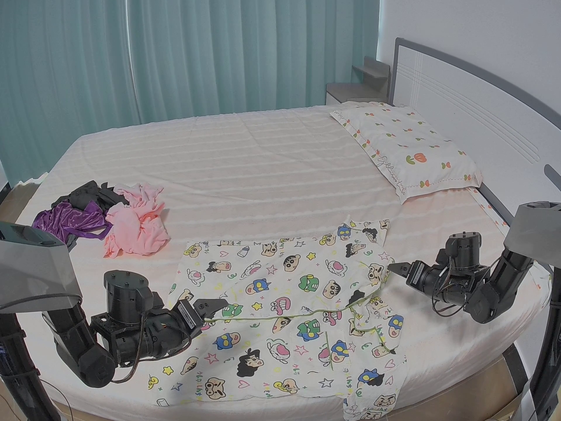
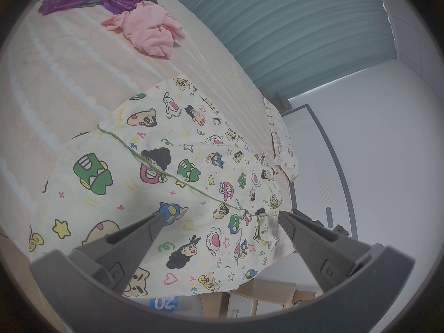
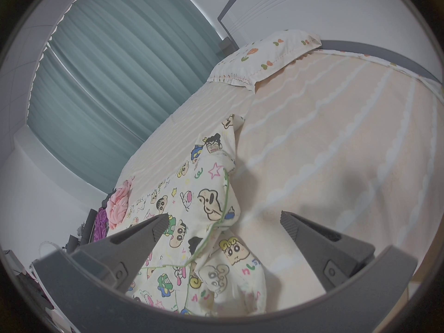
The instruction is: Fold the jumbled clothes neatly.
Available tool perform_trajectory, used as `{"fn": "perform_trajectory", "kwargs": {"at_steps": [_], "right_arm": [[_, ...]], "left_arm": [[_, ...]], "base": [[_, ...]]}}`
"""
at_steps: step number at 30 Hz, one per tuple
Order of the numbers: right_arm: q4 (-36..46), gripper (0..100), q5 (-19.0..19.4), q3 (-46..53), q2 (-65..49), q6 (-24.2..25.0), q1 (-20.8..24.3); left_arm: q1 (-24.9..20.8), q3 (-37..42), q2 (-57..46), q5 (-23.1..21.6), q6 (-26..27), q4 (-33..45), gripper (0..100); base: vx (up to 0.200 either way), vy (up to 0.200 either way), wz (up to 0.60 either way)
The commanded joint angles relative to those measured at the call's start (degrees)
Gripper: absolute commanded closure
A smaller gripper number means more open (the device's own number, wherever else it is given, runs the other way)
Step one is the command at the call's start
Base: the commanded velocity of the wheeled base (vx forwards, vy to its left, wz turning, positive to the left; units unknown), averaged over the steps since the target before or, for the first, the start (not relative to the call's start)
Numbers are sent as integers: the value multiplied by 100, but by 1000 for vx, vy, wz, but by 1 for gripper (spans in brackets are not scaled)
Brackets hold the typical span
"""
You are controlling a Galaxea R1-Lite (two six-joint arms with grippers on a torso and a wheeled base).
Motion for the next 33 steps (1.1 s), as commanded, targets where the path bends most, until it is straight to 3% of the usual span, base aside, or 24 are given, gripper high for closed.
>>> {"fn": "perform_trajectory", "kwargs": {"at_steps": [1, 15, 16, 33], "right_arm": [[147, 0, -42, -226, 111, -16, 150], [375, 0, -244, -754, 594, -8, 238], [375, 100, -244, -754, 629, -8, 238], [393, 100, -332, -859, 612, -16, 256]], "left_arm": [[-9, 11, 15, -5, -9, -2, 0], [-9, 2, 217, 12, 0, -2, 0], [-9, 2, 217, 12, 0, -2, 0], [-9, 2, 226, 4, -9, -2, 0]], "base": [[0, 0, 0], [0, 0, 0], [0, 0, 0], [0, 0, 0]]}}
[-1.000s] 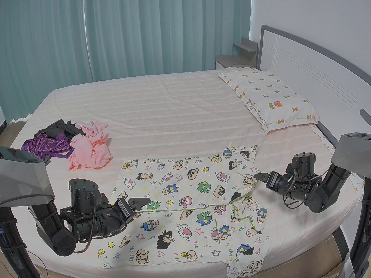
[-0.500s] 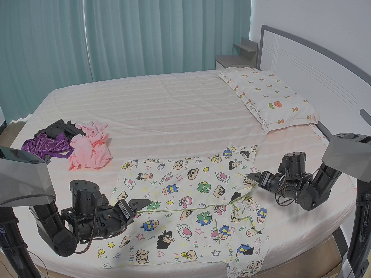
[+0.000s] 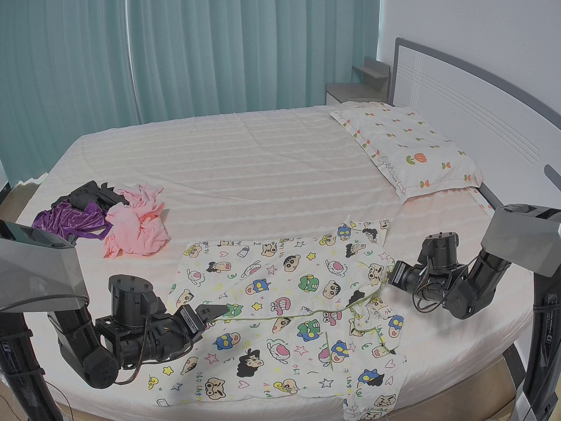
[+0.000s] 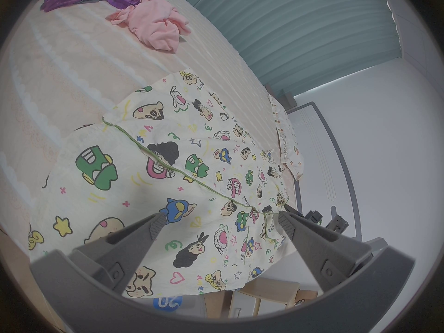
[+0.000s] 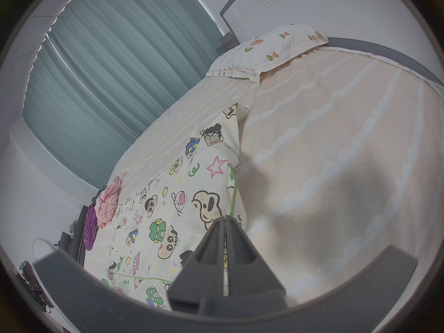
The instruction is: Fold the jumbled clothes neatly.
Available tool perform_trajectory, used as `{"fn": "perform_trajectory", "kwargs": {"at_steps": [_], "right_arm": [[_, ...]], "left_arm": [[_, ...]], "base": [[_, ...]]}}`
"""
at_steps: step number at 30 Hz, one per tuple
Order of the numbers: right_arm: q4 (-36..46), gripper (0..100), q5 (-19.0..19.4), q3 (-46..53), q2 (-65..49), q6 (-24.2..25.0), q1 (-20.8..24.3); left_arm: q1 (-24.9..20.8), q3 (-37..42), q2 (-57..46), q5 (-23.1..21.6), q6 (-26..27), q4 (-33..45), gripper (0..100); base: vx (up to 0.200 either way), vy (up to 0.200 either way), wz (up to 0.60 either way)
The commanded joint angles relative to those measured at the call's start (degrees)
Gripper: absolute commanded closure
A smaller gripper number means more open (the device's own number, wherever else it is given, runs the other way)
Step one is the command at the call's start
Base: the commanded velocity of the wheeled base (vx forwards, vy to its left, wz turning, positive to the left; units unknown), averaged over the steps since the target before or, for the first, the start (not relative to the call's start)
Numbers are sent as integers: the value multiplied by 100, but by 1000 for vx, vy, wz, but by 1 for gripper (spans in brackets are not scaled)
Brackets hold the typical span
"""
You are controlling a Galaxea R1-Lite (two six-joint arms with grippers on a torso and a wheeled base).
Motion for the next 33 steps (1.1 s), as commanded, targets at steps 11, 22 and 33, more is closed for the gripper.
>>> {"fn": "perform_trajectory", "kwargs": {"at_steps": [11, 22, 33], "right_arm": [[47, 0, -314, -20, 2, -57, 0], [592, 100, -367, -837, 301, -48, 0], [662, 100, -402, -925, 354, -31, 9]], "left_arm": [[-2, 2, 7, -1, -4, -2, 0], [33, -7, 16, -1, -13, -2, 0], [41, -7, 16, -1, -13, -2, 0]], "base": [[0, 0, 0], [0, 0, 0], [0, 0, 0]]}}
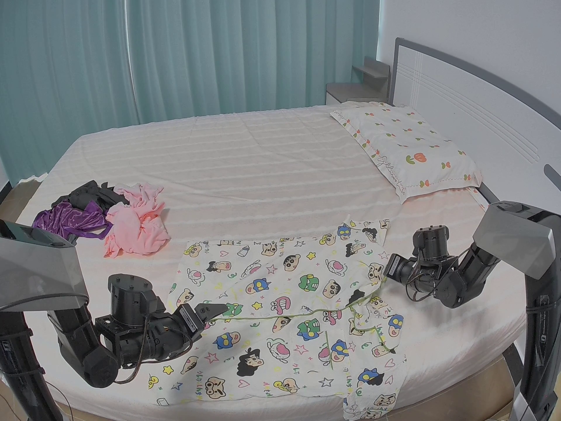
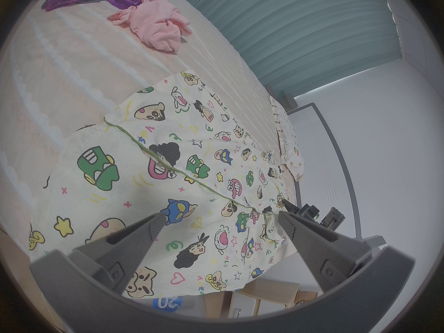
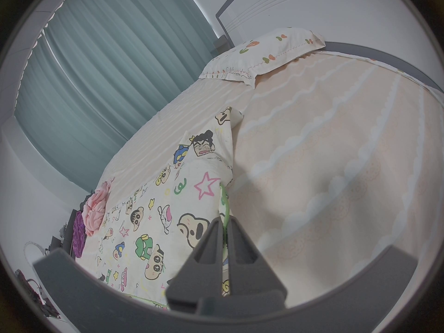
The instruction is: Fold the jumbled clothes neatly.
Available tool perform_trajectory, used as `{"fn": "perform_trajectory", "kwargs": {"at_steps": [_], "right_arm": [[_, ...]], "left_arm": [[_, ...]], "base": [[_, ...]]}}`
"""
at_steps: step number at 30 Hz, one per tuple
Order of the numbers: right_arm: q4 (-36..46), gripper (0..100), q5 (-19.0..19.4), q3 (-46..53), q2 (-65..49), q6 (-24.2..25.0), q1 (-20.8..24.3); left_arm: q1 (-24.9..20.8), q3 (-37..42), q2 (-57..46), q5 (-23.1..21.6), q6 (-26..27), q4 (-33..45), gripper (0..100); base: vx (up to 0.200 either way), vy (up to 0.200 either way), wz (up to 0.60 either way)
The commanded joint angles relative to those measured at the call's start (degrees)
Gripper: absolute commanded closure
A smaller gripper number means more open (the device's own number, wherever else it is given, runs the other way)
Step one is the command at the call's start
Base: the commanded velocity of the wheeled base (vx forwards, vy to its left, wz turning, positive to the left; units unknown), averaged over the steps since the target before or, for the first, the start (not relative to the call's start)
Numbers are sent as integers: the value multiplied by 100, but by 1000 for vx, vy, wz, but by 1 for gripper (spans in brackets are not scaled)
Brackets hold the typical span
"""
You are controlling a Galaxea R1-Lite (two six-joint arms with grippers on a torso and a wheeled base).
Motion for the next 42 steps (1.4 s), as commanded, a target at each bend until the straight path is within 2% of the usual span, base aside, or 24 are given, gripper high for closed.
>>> {"fn": "perform_trajectory", "kwargs": {"at_steps": [1, 7, 14, 25, 28, 42], "right_arm": [[-5, 100, -57, -2, -11, 2, 33], [92, 100, -356, -213, -257, -15, 244], [1357, 100, -813, -1215, -231, -42, 526], [2008, 100, -1340, -2191, 191, -165, 860], [2315, 100, -1630, -2665, 481, -165, 991], [2394, 100, -2096, -3351, 1017, -156, 1396]], "left_arm": [[-2, 8, 7, 1, 7, -2, 0], [-11, -1, 7, 1, 7, -2, 0], [-2, 17, 7, 10, 7, -2, 0], [-2, 17, 25, 10, 7, -2, 0], [15, 17, 69, 19, 7, -2, 0], [33, 17, 113, 19, 7, -10, 0]], "base": [[0, 0, 0], [0, 0, 0], [0, 0, 0], [0, 0, 0], [0, 0, 0], [0, 0, 0]]}}
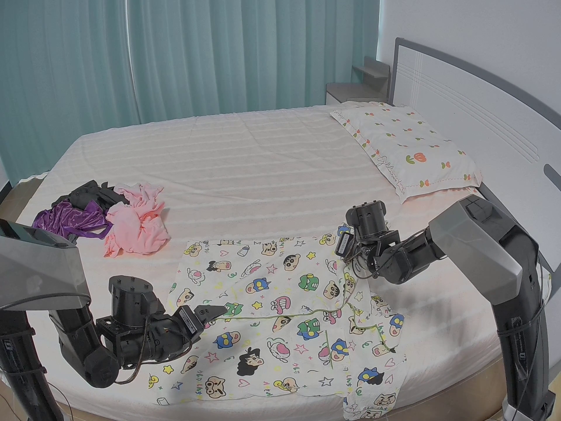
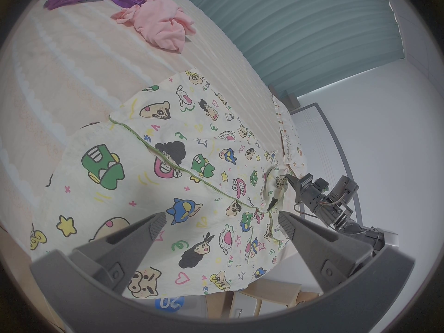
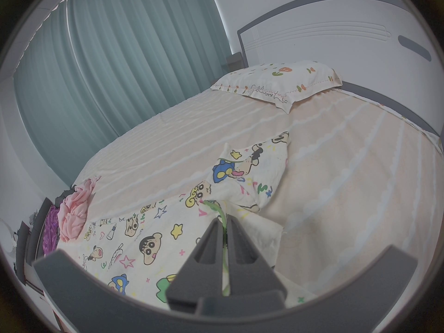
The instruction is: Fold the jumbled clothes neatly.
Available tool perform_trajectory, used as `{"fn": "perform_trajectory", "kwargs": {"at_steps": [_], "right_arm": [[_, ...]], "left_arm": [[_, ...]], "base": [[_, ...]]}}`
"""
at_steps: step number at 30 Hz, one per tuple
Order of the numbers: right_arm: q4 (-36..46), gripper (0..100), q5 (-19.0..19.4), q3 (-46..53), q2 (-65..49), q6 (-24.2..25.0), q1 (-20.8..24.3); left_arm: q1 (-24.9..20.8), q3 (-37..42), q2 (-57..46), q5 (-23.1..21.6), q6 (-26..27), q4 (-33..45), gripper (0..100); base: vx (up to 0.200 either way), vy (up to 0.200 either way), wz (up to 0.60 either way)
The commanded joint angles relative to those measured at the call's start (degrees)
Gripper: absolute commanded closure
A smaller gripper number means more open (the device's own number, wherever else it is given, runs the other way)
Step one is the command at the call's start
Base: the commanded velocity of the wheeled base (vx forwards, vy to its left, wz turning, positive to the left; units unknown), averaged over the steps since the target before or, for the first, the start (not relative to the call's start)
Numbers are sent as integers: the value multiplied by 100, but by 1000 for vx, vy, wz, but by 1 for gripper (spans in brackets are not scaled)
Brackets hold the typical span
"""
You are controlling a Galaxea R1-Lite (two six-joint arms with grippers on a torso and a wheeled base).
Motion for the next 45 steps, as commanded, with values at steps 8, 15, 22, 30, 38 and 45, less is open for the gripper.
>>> {"fn": "perform_trajectory", "kwargs": {"at_steps": [8, 15, 22, 30, 38, 45], "right_arm": [[-12, 0, 61, -6, 236, 51, 324], [-39, 0, 43, 64, 43, 323, 192], [-12, 0, 166, 618, -739, 930, 34], [-12, 0, 623, 1391, -1513, 1360, -247], [-56, 0, 887, 2402, -1565, 1053, -801], [-285, 0, 904, 2991, -1407, 16, -1205]], "left_arm": [[2, -7, 43, 17, -11, -4, 0], [2, -7, 43, 17, -11, -4, 0], [2, -7, 43, 17, -11, -4, 0], [2, 2, 43, 17, -11, -4, 0], [11, 2, 43, 17, -19, 4, 0], [81, -7, 43, 17, -28, -4, 0]], "base": [[0, 0, 0], [0, 0, 0], [0, 0, 0], [0, 0, 0], [0, 0, 0], [0, 0, 0]]}}
